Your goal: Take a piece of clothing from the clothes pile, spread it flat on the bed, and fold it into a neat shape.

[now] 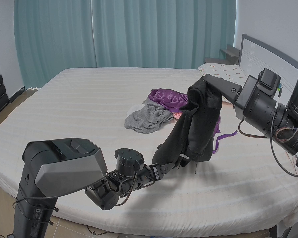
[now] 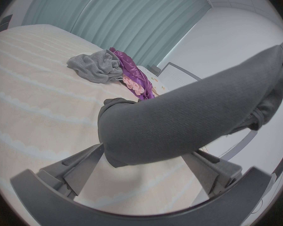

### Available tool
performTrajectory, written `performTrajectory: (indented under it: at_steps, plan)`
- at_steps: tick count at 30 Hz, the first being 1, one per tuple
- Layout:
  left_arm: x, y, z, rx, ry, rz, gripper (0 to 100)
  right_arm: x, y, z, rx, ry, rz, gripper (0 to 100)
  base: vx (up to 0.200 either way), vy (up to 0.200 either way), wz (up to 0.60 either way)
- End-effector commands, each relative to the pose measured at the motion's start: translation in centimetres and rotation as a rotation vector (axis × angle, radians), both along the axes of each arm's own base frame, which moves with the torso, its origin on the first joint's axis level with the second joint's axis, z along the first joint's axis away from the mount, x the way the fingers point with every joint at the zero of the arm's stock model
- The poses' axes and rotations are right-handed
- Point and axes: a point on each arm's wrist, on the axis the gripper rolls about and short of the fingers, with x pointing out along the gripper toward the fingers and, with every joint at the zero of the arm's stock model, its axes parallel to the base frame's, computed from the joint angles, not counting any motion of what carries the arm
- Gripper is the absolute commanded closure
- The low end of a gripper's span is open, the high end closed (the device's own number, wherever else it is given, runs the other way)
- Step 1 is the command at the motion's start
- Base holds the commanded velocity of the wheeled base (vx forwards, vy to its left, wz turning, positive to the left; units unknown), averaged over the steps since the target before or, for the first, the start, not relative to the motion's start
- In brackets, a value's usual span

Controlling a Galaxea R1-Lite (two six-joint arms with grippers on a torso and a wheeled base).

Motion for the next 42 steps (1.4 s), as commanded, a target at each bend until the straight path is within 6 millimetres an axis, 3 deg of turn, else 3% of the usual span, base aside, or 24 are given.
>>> performTrajectory:
  at_steps: [1,9,10,19,23,24,26,30,32,33,35,38,40,42]
  plan:
    - [0.2,0.4,-0.1,-0.003,0.005,0.012,0,-0.5,-0.3,0.5,0.011,-0.014,0.004,100,0.0,0.0,0.0]
    - [1.3,1.3,-0.4,0.0,0.007,0.049,0,-0.9,0.0,-0.1,-0.001,0.004,0.023,100,0.0,0.0,0.0]
    - [1.4,1.4,-0.4,0.0,0.007,0.052,100,-1.0,0.0,-0.1,-0.001,0.001,0.024,100,0.0,0.0,0.0]
    - [1.9,1.1,0.0,-0.007,-0.018,0.075,100,-0.1,-0.4,-0.5,-0.01,0.014,-0.008,100,0.0,0.0,0.0]
    - [2.1,1.3,0.1,0.007,-0.031,0.13,100,1.5,-1.3,-1.2,-0.022,0.03,-0.063,100,0.0,0.0,0.0]
    - [2.5,2.2,0.7,0.008,-0.042,0.172,100,2.7,-2.1,-1.7,-0.03,0.047,-0.111,100,0.0,0.0,0.0]
    - [2.6,2.7,1.5,0.007,-0.05,0.194,100,3.2,-2.5,-1.9,-0.035,0.055,-0.132,100,0.0,0.0,0.0]
    - [3.0,4.5,4.9,0.1,-0.078,0.389,100,4.9,-4.0,-2.9,-0.052,0.086,-0.207,100,0.0,0.0,0.0]
    - [3.0,4.7,5.2,0.099,-0.081,0.396,100,5.0,-4.1,-3.0,-0.052,0.088,-0.212,100,0.0,0.0,0.0]
    - [2.6,6.3,8.2,0.068,-0.117,0.432,100,6.3,-4.8,-3.7,-0.06,0.106,-0.255,100,0.0,0.0,0.0]
    - [2.3,7.1,9.5,0.058,-0.13,0.448,100,6.9,-5.0,-3.8,-0.062,0.111,-0.268,100,0.0,0.0,0.0]
    - [1.2,9.4,14.6,0.034,-0.169,0.492,100,8.9,-5.7,-3.8,-0.051,0.093,-0.325,100,0.0,0.0,0.0]
    - [0.7,10.3,16.9,0.017,-0.197,0.512,100,9.9,-6.1,-3.1,-0.026,0.051,-0.352,100,0.0,0.0,0.0]
    - [0.5,10.6,17.4,0.012,-0.206,0.517,100,10.1,-6.2,-2.9,-0.02,0.04,-0.358,100,0.0,0.0,0.0]
